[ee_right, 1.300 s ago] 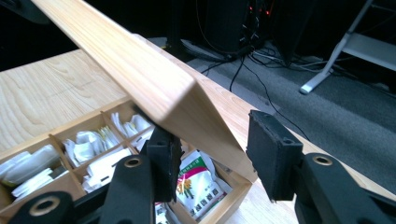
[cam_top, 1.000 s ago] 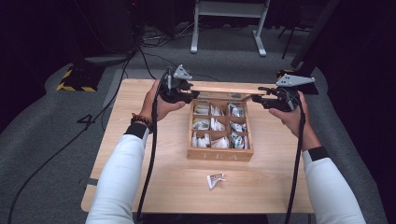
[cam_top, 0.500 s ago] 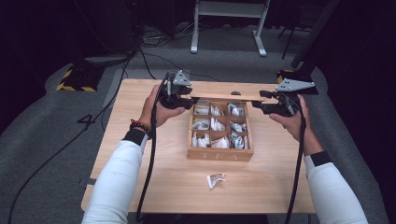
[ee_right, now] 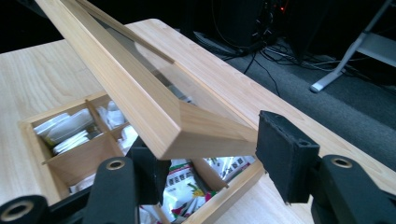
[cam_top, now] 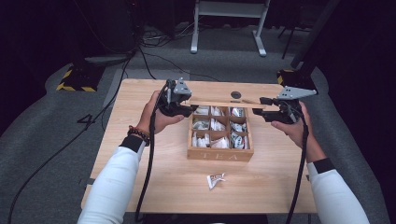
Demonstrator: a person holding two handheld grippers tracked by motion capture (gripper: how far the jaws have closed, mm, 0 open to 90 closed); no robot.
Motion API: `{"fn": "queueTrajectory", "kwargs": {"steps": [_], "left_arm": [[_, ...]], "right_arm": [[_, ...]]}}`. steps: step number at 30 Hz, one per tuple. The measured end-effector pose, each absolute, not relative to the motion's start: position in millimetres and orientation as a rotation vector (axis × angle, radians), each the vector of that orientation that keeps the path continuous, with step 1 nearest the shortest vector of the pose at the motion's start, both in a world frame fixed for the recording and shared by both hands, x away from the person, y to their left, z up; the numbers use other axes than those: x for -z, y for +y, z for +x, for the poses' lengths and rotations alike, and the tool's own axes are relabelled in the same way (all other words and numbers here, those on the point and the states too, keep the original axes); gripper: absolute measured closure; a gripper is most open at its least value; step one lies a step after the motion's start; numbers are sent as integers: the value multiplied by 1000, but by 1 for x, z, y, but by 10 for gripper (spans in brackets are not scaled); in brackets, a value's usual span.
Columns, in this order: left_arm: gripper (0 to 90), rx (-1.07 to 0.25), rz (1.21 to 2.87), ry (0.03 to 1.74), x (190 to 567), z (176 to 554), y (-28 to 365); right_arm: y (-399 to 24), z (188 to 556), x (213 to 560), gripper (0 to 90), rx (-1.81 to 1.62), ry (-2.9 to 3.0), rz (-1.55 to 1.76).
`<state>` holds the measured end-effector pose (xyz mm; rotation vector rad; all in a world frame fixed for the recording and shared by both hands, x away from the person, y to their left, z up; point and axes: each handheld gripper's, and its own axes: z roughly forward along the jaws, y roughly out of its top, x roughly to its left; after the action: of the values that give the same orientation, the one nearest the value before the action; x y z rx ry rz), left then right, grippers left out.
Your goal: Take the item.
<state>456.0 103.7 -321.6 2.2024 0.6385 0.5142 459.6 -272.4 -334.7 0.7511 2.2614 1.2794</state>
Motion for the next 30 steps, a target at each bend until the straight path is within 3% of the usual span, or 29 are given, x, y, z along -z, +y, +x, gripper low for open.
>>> {"fn": "queueTrajectory", "kwargs": {"steps": [15,25,30], "left_arm": [[428,-515,2172,651,330,435,105],[381,-513,2150,659,338,423,103],[331,-504,2170,654,343,417,106]], "right_arm": [[-271,433,336,457,-1266,2284,663],[-275,420,342,387,-1284,2281,674],[-282,412,340,397,-1353,2215,678]]}}
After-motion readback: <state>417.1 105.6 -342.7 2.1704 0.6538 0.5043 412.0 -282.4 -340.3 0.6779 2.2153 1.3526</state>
